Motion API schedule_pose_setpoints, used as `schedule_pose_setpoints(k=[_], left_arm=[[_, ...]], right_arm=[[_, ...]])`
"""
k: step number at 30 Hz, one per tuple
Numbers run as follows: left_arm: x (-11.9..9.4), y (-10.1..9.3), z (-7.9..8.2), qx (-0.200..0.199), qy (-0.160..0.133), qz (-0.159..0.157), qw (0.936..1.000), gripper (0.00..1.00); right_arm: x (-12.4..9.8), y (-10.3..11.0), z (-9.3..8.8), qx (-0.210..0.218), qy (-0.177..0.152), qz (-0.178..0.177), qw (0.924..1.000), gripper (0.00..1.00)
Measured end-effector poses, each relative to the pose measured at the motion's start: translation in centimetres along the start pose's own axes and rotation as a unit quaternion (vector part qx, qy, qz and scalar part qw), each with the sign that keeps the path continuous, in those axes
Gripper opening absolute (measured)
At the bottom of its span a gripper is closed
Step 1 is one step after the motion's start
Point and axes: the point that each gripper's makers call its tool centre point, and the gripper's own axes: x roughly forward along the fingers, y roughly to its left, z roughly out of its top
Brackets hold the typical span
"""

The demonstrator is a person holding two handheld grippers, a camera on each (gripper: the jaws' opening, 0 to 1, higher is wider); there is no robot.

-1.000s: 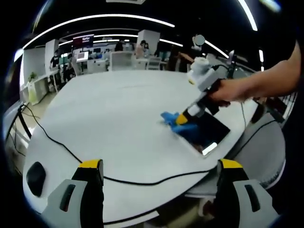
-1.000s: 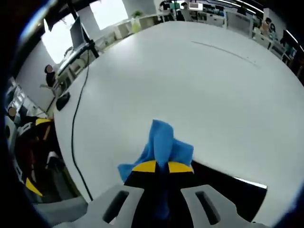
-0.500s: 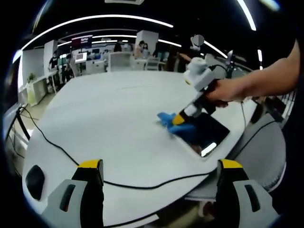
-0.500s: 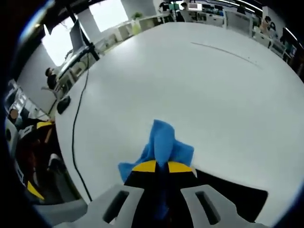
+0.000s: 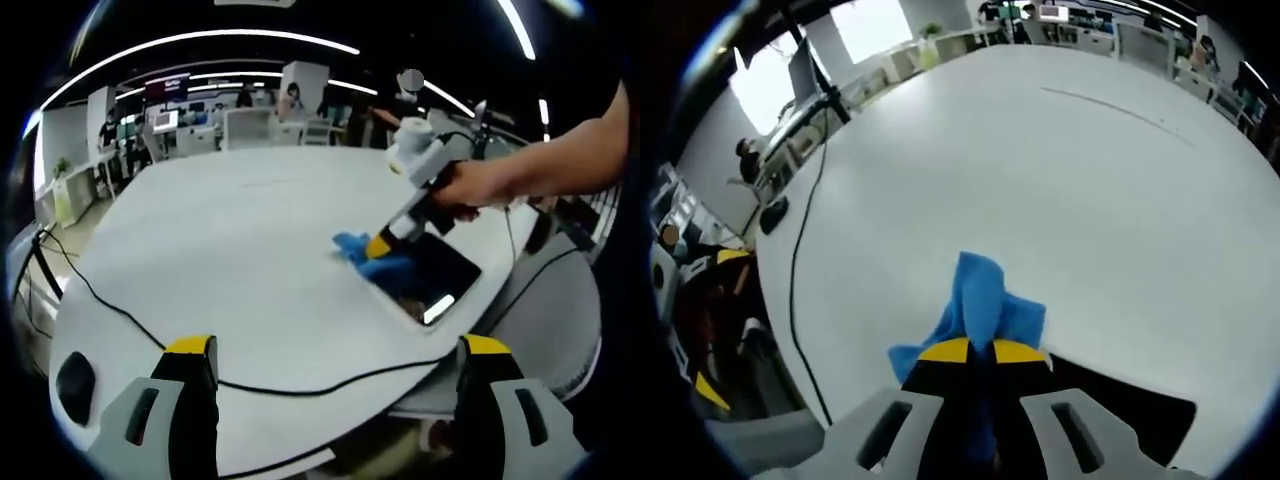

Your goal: Wipe the mirror surface with the cleaning cloth until all visible marks leave the cleaned area.

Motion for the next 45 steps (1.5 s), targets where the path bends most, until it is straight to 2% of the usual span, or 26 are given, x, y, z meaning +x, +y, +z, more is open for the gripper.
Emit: schedule_pose_setpoints(k=[17, 27, 34, 37, 45], left_arm=[[-0.5, 0.5, -0.4, 0.005, 0.007, 0.005, 0.9999, 1.00], [-0.4, 0.5, 0.0, 0.008, 0.006, 0.004, 0.9999, 1.00], [-0.5, 0.2, -0.3, 0.009, 0.009, 0.002, 0.9999, 1.00], [-0.5, -0.1, -0.2, 0.010, 0.008, 0.001, 0.9999, 1.00], [-0.4, -0.4, -0.1, 0.012, 0.007, 0.000, 0.9999, 1.00]], right_arm=[[-1.4, -3.4, -1.4, 0.015, 0.005, -0.017, 0.9997, 0.01], [-1.3, -3.2, -1.3, 0.014, 0.002, -0.020, 0.9997, 0.01], [-1.3, -3.0, -1.5, -0.011, -0.021, -0.049, 0.9985, 0.01], [-1.7, -2.5, -2.4, 0.027, -0.008, -0.041, 0.9988, 0.01], [-2.6, -1.6, -4.3, 0.035, 0.005, -0.032, 0.9989, 0.01]])
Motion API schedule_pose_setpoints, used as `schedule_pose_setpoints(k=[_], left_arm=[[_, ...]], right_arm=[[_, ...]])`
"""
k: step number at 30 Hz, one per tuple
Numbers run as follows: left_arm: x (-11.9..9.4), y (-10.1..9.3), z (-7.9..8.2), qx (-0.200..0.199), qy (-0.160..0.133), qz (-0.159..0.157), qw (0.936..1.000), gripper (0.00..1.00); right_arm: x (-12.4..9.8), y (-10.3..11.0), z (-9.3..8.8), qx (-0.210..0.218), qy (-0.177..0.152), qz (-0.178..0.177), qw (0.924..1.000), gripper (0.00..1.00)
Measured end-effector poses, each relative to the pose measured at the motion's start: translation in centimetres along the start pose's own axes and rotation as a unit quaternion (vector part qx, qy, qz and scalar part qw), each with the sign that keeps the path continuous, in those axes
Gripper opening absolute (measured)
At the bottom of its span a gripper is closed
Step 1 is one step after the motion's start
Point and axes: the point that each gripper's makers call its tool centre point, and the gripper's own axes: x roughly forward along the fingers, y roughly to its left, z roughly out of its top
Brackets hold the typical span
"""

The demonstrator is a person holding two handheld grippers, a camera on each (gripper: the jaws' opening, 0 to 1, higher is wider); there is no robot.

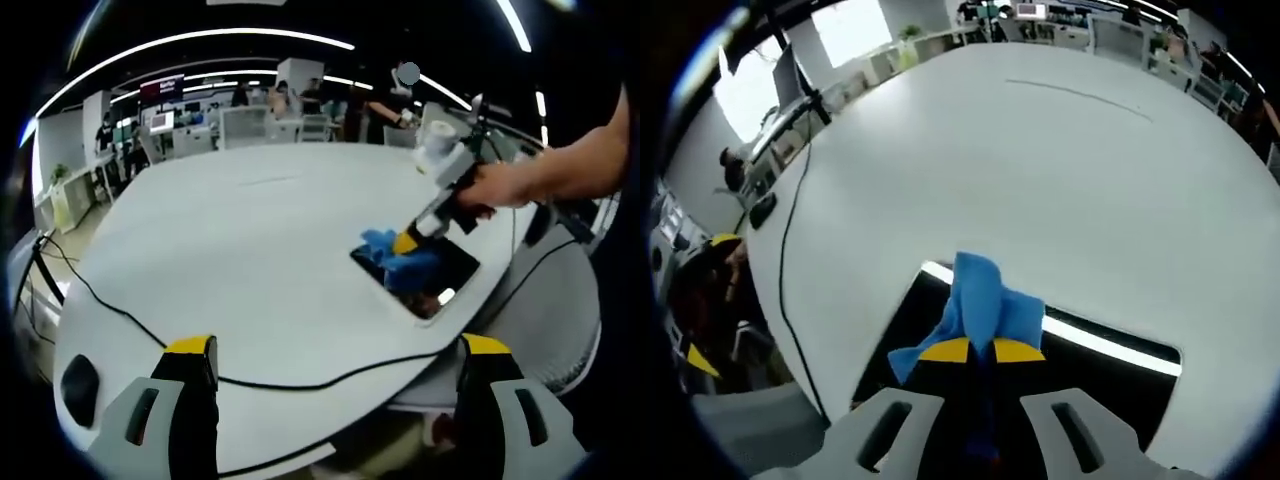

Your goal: Wipe the mirror surface with the cleaning cloth until all visible marks leave the cleaned area.

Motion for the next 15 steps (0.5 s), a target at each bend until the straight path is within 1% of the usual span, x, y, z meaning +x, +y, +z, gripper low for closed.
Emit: schedule_pose_setpoints(k=[3, 10, 12, 15], left_arm=[[0.1, -0.1, 0.0, 0.002, -0.002, -0.001, 1.0000, 1.00], [0.3, -0.4, 0.0, 0.000, -0.006, 0.000, 1.0000, 1.00], [0.3, -0.5, 0.0, -0.001, -0.008, 0.000, 1.0000, 1.00], [0.3, -0.7, 0.0, -0.002, -0.008, 0.000, 1.0000, 1.00]], right_arm=[[-0.4, 0.5, -0.9, 0.010, 0.006, 0.005, 0.9999, 0.01], [-1.2, 1.6, -2.7, 0.008, 0.008, 0.010, 0.9999, 0.01], [-1.4, 1.9, -3.2, 0.001, 0.008, 0.010, 0.9999, 0.01], [-1.6, 2.3, -3.9, 0.007, 0.010, 0.014, 0.9998, 0.01]])
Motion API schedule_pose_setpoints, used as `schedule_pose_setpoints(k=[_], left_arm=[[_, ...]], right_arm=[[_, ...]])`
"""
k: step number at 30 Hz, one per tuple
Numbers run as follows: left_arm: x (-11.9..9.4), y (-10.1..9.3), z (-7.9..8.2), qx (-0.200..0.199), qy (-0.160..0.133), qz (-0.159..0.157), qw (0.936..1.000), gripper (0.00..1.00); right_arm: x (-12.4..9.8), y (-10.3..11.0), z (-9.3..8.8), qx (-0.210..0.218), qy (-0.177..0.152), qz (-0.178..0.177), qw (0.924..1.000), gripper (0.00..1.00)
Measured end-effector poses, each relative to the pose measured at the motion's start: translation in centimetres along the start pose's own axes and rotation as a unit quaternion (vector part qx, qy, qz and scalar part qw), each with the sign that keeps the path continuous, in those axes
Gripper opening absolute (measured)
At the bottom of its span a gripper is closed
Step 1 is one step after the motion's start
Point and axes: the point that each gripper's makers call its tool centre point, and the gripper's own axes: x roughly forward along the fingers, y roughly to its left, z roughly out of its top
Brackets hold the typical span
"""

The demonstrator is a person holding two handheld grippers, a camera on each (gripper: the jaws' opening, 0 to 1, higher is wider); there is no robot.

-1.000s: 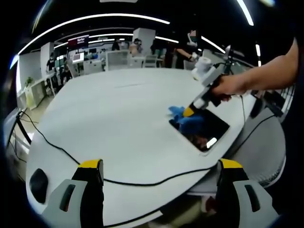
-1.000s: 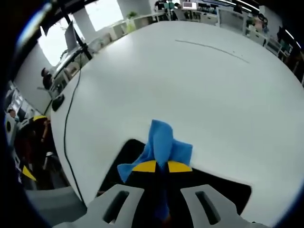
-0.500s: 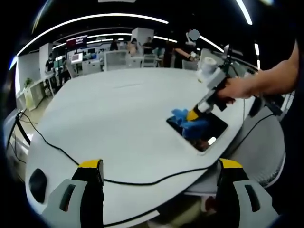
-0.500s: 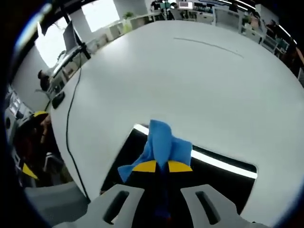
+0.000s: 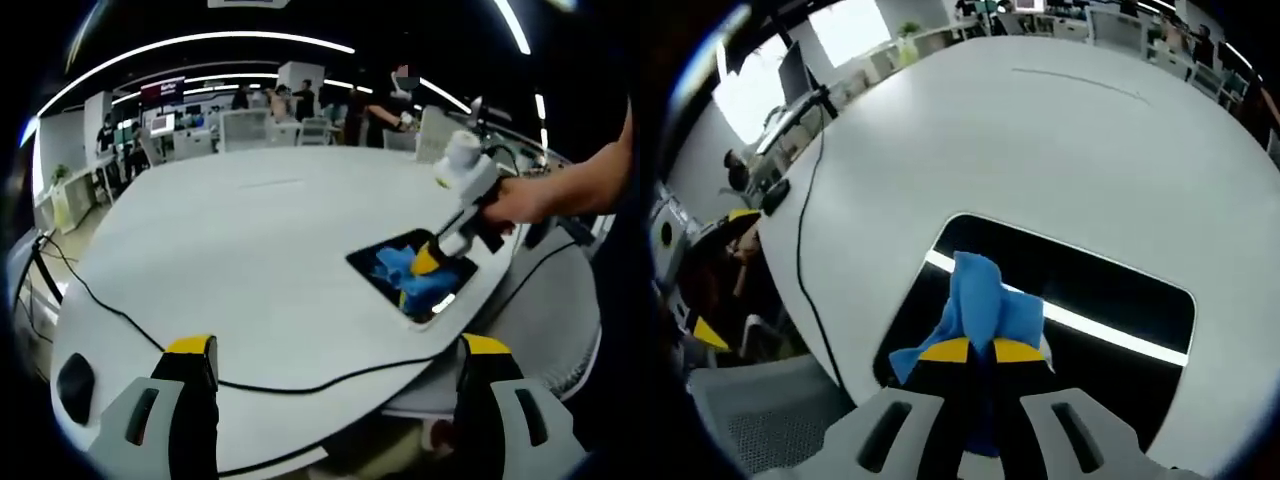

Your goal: Wipe the mirror surface with the cleaning cloth until all visible marks leave the cleaned area.

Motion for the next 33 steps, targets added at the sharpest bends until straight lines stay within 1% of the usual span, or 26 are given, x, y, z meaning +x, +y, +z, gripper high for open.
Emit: schedule_pose_setpoints(k=[18, 21, 24, 27, 29, 33], left_arm=[[0.1, -0.2, 0.3, -0.003, -0.006, 0.002, 1.0000, 1.00], [0.2, -0.4, 0.3, -0.004, -0.007, 0.001, 1.0000, 1.00], [0.4, -0.7, 0.2, -0.003, -0.006, -0.003, 1.0000, 1.00], [0.5, -0.9, 0.3, -0.002, -0.006, -0.005, 1.0000, 1.00], [0.6, -0.9, 0.4, -0.002, -0.006, -0.005, 1.0000, 1.00], [0.5, -0.9, 0.5, 0.000, -0.007, -0.006, 1.0000, 1.00]], right_arm=[[-1.1, 1.9, -3.2, 0.022, 0.017, 0.023, 0.9993, 0.01], [-1.1, 2.1, -3.4, 0.039, 0.021, 0.027, 0.9987, 0.01], [-1.2, 2.4, -3.7, 0.028, 0.024, 0.030, 0.9989, 0.01], [-1.3, 2.6, -4.0, 0.033, 0.032, 0.034, 0.9984, 0.01], [-1.2, 2.7, -4.0, 0.022, 0.028, 0.033, 0.9988, 0.01], [-1.2, 2.6, -4.0, 0.021, 0.025, 0.033, 0.9989, 0.01]])
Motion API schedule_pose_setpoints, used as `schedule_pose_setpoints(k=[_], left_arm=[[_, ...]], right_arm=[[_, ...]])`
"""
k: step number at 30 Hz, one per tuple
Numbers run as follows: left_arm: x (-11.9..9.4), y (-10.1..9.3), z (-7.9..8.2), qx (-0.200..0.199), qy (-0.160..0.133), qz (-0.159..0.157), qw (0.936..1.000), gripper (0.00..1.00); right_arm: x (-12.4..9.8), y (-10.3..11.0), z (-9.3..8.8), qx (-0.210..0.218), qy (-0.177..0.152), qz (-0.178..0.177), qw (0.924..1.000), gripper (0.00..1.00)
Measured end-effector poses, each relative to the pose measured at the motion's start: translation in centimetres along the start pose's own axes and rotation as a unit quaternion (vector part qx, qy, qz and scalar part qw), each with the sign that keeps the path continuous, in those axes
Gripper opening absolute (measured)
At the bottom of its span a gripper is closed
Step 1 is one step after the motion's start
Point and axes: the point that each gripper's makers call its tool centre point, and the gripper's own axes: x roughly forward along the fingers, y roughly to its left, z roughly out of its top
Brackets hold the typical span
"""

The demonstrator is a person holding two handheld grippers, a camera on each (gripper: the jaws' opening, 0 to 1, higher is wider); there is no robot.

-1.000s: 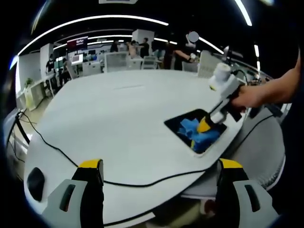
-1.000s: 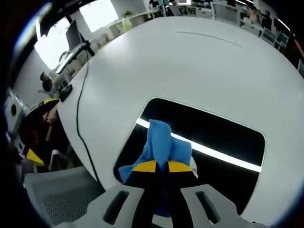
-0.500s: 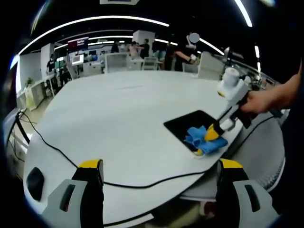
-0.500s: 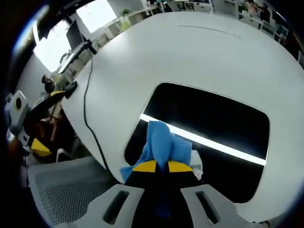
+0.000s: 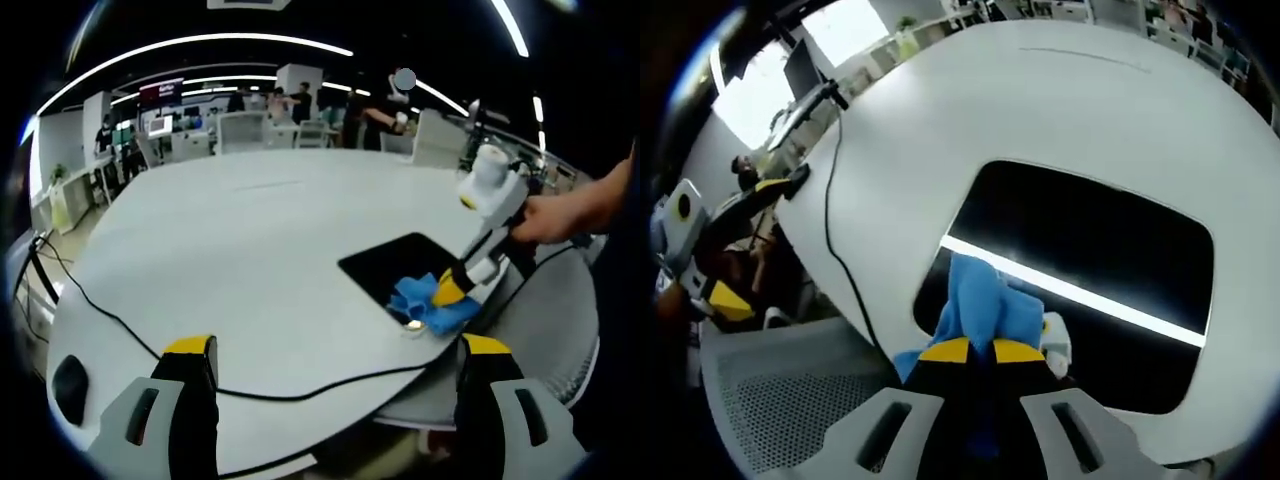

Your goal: Wipe the mirror surface with the cleaning cloth until all visible marks leave the cleaned area.

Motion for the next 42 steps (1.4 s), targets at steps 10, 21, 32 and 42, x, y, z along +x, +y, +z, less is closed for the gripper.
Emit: schedule_pose_setpoints(k=[10, 21, 32, 42], left_arm=[[-0.2, 0.0, 0.1, 0.004, 0.002, 0.000, 1.0000, 1.00], [0.0, -0.1, 0.2, 0.006, 0.003, 0.001, 1.0000, 1.00], [0.6, -0.7, 0.8, 0.008, 0.001, -0.004, 1.0000, 1.00], [0.7, -0.5, 0.6, 0.007, 0.003, -0.003, 1.0000, 1.00]], right_arm=[[-0.1, 0.0, 0.0, -0.022, -0.002, 0.005, 0.9997, 0.01], [-0.6, -1.4, -0.5, -0.017, 0.003, 0.001, 0.9999, 0.01], [-1.2, -2.7, -1.0, -0.009, 0.000, -0.002, 1.0000, 0.01], [-1.9, -4.2, -1.5, 0.008, -0.001, -0.007, 0.9999, 0.01]])
